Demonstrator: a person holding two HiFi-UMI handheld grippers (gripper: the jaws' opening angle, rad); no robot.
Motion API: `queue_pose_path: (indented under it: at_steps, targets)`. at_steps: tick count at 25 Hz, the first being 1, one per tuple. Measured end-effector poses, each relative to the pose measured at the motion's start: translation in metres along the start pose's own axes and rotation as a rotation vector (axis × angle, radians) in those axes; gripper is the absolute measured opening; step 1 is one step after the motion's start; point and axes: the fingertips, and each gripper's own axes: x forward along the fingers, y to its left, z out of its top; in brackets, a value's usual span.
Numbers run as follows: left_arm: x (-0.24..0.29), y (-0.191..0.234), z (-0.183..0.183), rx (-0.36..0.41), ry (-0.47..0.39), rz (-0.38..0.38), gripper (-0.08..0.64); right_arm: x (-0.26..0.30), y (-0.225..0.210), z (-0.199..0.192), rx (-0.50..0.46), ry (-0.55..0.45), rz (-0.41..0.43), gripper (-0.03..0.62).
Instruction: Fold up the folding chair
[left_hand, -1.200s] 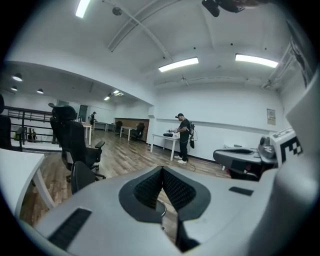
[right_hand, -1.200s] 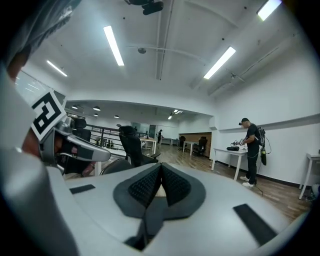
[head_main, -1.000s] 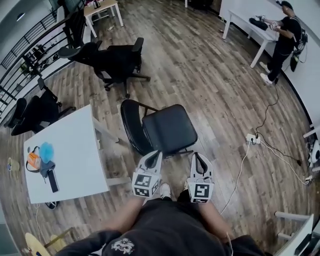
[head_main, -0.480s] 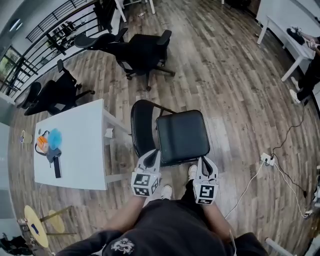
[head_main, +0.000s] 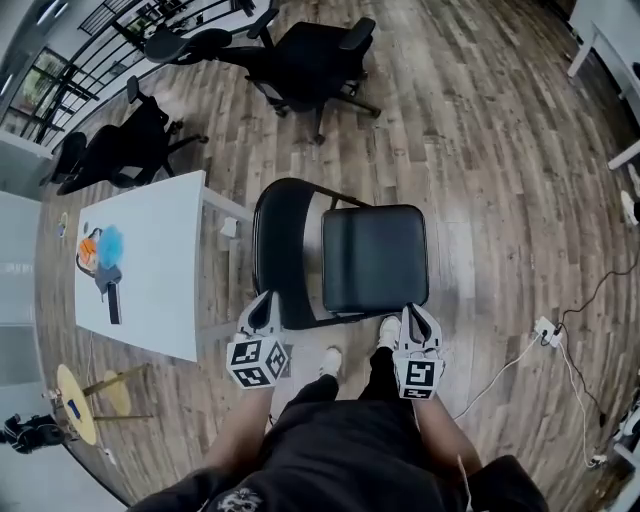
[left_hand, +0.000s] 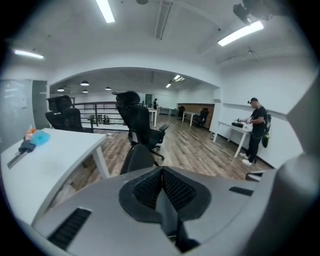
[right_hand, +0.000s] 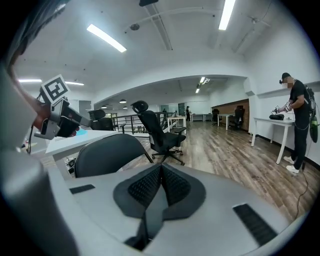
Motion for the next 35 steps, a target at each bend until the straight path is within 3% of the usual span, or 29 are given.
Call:
queue_pose_path:
  at_steps: [6,10,13,18,21,25,31,35]
  targets:
    - [0.014,0.056,-0.017,0.036,0.099,0.204,0.009,0.048,-0.017,-0.038,0.005,0.064,0.077,0.015]
    - [0.030,0.076,-0.031,0.057,0.172,0.267,0.127,0.083,-0.031,-0.080,0.019,0.158,0.116,0.027]
    - [0.043,0.078,-0.046,0.037,0.247,0.266,0.189,0.101,-0.039,-0.114,0.057,0.236,0.155,0.106]
    - [0.060,0.087,-0.072,-0.018,0.369,0.262,0.281,0.124,-0.064,-0.184,0.218,0.373,0.166,0.231]
    - [0.071,0.090,-0.083,-0.030,0.409,0.250,0.302,0.135,-0.080,-0.228,0.280,0.465,0.181,0.282]
    - [0.088,0.092,-0.096,-0.071,0.415,0.207,0.310,0.154,-0.094,-0.272,0.387,0.551,0.222,0.317]
    - [0.116,0.093,-0.116,-0.055,0.466,0.169,0.308,0.186,-0.125,-0.329,0.501,0.620,0.213,0.363]
    - [0.126,0.097,-0.125,-0.089,0.480,0.121,0.311,0.201,-0.126,-0.361,0.570,0.653,0.290,0.388]
